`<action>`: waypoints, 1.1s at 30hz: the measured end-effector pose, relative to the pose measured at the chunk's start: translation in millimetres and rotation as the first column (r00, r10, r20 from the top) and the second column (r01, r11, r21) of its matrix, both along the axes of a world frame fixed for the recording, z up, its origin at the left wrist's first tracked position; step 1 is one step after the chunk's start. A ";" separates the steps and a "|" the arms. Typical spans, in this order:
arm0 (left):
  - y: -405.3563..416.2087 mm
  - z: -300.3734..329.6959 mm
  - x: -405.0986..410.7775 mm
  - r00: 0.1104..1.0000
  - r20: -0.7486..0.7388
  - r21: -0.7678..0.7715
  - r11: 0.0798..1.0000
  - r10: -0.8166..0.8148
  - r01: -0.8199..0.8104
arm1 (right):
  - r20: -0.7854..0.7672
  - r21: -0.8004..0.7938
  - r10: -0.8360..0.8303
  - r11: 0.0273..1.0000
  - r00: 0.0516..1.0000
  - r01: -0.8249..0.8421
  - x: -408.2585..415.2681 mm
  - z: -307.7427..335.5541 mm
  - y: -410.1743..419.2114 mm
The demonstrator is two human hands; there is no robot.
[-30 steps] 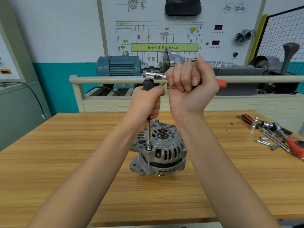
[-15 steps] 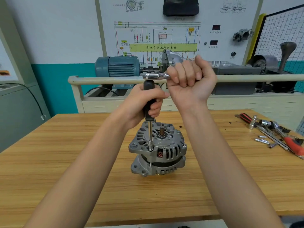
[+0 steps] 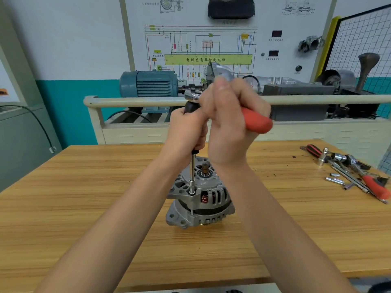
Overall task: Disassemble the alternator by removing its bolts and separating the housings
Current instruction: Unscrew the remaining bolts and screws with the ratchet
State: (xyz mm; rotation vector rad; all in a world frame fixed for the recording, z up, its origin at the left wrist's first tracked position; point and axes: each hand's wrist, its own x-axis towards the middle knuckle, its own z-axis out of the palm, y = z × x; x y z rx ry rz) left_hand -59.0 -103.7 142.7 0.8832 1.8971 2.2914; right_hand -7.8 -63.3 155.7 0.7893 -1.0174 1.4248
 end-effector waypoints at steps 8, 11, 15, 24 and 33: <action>-11.3 4.7 -5.0 0.963 0.047 -0.026 0.964 -0.264 0.265 | 0.104 -0.196 0.639 0.764 0.762 -0.615 -1.7 13.0 37.2; -17.1 8.1 -9.2 0.891 0.022 -0.052 0.889 -0.454 0.454 | 0.035 -0.446 0.849 0.486 0.528 -0.752 -9.0 15.5 53.2; -13.2 4.4 -8.7 0.810 0.092 -0.010 0.813 -0.579 0.582 | -0.040 -0.503 0.882 0.389 0.470 -0.772 -10.3 14.0 54.7; 3.3 -0.8 1.2 0.998 0.028 0.029 0.998 -0.061 0.060 | 0.017 -0.063 0.139 0.988 0.990 -0.138 6.3 2.9 8.2; -3.2 0.8 -0.4 0.981 0.020 0.001 0.981 -0.195 0.195 | 0.097 -0.098 0.476 0.879 0.874 -0.467 5.5 12.7 29.7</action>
